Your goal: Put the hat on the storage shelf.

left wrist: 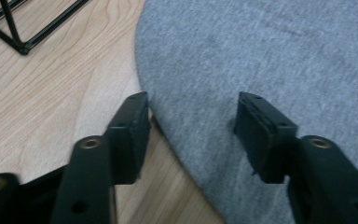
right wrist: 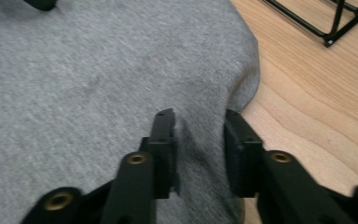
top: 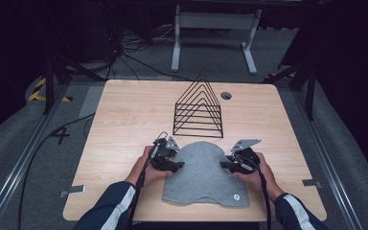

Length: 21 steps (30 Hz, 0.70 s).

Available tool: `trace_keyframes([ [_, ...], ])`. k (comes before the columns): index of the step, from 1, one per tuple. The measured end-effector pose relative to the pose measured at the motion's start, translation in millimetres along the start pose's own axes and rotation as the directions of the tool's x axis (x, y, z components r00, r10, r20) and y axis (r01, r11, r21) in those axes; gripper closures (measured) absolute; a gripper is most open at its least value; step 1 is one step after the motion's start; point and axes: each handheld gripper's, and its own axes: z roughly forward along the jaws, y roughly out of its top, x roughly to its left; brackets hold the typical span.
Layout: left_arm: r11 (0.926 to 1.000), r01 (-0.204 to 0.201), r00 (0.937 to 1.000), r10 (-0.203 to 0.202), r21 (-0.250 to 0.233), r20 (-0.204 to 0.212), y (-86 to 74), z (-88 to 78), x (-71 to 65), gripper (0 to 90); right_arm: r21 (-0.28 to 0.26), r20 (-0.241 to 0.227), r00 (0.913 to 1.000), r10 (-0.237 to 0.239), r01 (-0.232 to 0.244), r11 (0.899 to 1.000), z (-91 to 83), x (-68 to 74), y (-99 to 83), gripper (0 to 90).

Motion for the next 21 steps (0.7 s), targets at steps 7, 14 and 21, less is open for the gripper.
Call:
trace_keyframes([
  [7,0.9971,-0.076,0.9953,0.076,0.002,0.060,3.5,0.1,-2.0,81.5,-0.013,-0.035,0.9989,-0.032,0.031,0.999,-0.7,0.4,-1.0,84.4],
  [14,0.9945,-0.075,0.9955,0.079,-0.073,0.053,9.1,-18.0,0.2,83.1,-0.060,-0.041,0.9974,-0.060,0.057,0.997,-11.8,-1.1,3.6,84.6],
  [21,0.9795,-0.133,0.9907,0.136,-0.151,0.009,22.2,-41.6,-4.7,83.4,-0.147,-0.023,0.9958,-0.088,0.084,0.986,-34.3,1.8,16.3,84.7],
])
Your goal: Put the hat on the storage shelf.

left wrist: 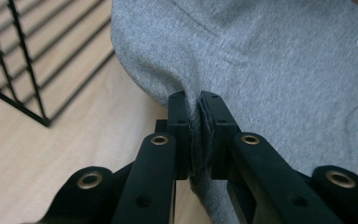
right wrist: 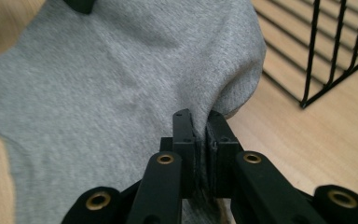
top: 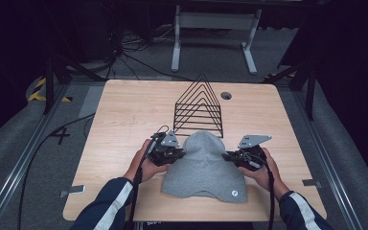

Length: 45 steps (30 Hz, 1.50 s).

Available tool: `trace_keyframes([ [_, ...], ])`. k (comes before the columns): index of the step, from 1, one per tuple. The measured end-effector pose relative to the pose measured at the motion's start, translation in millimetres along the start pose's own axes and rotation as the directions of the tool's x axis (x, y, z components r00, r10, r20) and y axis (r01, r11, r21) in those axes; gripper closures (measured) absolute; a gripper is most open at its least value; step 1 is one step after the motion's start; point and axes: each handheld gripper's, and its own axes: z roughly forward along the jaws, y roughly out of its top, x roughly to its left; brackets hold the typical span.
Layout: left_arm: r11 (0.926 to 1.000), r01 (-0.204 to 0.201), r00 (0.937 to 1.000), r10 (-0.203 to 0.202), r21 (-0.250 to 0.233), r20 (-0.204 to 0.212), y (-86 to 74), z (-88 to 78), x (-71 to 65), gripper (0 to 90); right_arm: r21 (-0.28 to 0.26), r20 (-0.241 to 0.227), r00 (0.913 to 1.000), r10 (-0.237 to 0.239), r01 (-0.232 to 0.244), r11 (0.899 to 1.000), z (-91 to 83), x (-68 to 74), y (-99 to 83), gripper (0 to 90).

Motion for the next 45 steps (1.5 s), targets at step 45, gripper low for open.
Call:
trace_keyframes([
  [45,0.9605,-0.136,0.9745,0.086,-0.243,-0.207,155.0,-130.8,63.9,84.7,-0.284,0.179,0.9796,-0.092,0.141,0.949,-118.8,-36.1,188.3,85.0],
])
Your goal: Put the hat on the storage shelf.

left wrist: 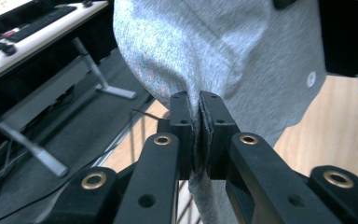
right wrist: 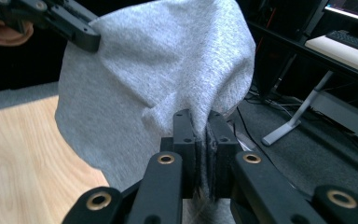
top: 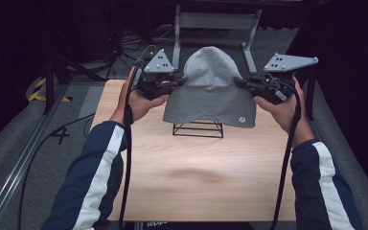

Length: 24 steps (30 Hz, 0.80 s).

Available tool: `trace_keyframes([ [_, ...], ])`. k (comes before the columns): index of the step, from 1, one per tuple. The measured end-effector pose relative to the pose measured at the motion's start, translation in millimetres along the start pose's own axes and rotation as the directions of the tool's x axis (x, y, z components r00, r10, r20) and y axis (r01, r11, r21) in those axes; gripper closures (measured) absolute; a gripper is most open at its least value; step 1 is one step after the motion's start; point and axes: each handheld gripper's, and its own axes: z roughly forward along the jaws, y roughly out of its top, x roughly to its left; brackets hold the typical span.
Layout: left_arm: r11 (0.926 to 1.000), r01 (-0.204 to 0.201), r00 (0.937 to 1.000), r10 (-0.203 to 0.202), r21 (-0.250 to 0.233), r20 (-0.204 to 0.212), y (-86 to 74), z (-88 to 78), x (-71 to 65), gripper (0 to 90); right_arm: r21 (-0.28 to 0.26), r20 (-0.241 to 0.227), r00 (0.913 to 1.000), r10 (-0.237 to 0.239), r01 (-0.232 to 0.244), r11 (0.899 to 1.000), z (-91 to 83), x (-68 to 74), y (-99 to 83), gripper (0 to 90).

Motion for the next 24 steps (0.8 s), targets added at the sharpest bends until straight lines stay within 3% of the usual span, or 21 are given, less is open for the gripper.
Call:
trace_keyframes([
  [12,1.0000,0.006,0.9983,-0.006,-0.006,-0.058,23.4,13.1,35.2,84.7,-0.030,0.047,0.9987,0.016,-0.015,0.999,18.4,-23.0,26.4,85.0],
  [18,0.9991,0.043,0.9979,-0.042,0.004,-0.050,18.1,28.4,49.3,84.7,-0.011,0.060,0.9979,0.026,-0.025,1.000,32.8,-31.9,26.0,85.0],
  [24,0.9971,0.071,0.9952,-0.069,0.026,-0.069,7.3,43.8,57.5,84.7,-0.007,0.065,0.9972,0.037,-0.036,0.999,44.5,-38.7,19.7,85.0],
])
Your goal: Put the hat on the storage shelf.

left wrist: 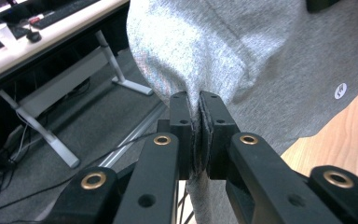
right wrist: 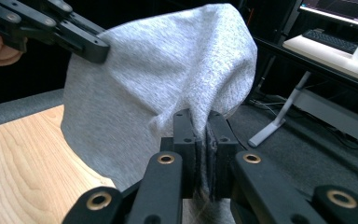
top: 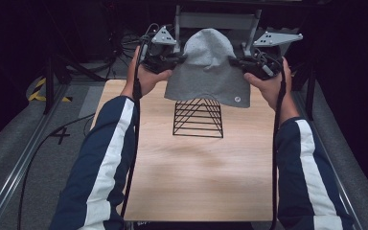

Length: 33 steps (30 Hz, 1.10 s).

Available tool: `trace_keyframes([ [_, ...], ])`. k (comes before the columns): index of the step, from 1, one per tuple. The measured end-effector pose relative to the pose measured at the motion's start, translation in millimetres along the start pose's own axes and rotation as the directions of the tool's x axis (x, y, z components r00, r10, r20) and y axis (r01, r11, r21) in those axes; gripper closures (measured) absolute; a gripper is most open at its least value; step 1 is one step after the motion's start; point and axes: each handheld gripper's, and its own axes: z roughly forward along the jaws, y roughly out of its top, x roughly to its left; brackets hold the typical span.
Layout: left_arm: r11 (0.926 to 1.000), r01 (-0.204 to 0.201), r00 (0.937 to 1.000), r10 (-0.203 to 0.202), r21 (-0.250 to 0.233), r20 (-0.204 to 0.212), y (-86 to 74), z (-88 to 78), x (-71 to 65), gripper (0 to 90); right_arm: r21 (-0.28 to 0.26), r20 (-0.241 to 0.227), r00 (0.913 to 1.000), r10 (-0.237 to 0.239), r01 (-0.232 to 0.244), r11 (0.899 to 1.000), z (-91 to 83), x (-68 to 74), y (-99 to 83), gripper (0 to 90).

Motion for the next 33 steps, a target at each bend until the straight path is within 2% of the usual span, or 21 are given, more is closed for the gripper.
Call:
trace_keyframes([
  [2,0.9997,0.020,0.9997,-0.020,-0.011,0.010,-3.8,5.2,1.0,84.7,0.013,0.008,0.9999,0.008,-0.008,1.000,7.0,-1.2,-3.6,85.0],
  [8,0.9989,0.040,0.9990,-0.040,-0.024,-0.021,-7.3,11.8,4.1,84.6,0.014,0.013,0.9997,0.021,-0.021,1.000,16.9,-4.8,-11.1,85.0],
  [14,0.9994,0.006,0.9995,-0.007,-0.035,-0.031,5.8,12.4,1.6,84.6,-0.013,0.028,0.9990,0.036,-0.035,0.999,12.6,-12.7,-7.8,85.0],
  [18,0.9992,0.006,0.9998,-0.007,-0.038,-0.019,8.6,15.5,-0.2,84.7,-0.022,0.025,0.9991,0.035,-0.034,0.999,13.1,-14.6,-7.0,85.0],
  [23,0.9993,0.013,0.9996,-0.012,-0.036,0.027,-0.7,18.7,-6.1,84.6,-0.006,0.003,0.9995,0.031,-0.031,1.000,15.1,-13.2,-14.3,85.0],
  [30,0.9984,0.015,0.9987,-0.013,-0.055,0.049,-10.2,4.4,-11.4,84.5,0.003,-0.026,0.9994,0.022,-0.022,1.000,7.8,-6.4,-21.3,84.9],
  [33,0.9965,0.012,0.9982,-0.007,-0.083,0.059,-10.7,-5.9,-14.0,84.5,-0.006,-0.038,0.9991,0.018,-0.018,1.000,4.6,-2.5,-22.0,84.9],
])
